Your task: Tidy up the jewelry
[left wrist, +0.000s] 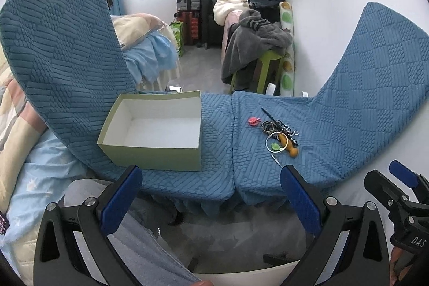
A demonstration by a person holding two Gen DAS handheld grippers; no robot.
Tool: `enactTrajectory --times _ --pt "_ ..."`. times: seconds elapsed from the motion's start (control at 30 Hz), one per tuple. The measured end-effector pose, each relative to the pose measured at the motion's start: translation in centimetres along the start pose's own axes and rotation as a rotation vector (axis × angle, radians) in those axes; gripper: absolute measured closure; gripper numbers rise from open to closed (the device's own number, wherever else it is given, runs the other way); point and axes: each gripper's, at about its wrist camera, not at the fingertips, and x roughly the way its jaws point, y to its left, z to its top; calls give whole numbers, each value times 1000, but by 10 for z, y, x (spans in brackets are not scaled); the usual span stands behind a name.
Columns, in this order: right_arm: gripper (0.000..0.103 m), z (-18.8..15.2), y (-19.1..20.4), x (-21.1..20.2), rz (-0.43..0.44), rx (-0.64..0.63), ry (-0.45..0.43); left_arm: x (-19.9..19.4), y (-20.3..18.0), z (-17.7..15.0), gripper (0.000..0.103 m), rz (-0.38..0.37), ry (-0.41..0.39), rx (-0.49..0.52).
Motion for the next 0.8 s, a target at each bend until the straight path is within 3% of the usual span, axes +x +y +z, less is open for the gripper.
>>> enactTrajectory --times 0.3,0.67,0.8 --pt "2 2 7 1 14 -6 -15 14 -3 2 0 -26 16 4" --pt "26 1 -2 12 21 18 13 29 -14 -6 0 -44 53 19" --pt "28 0 -4 13 20 16 7 32 -17 -5 0 -38 48 27"
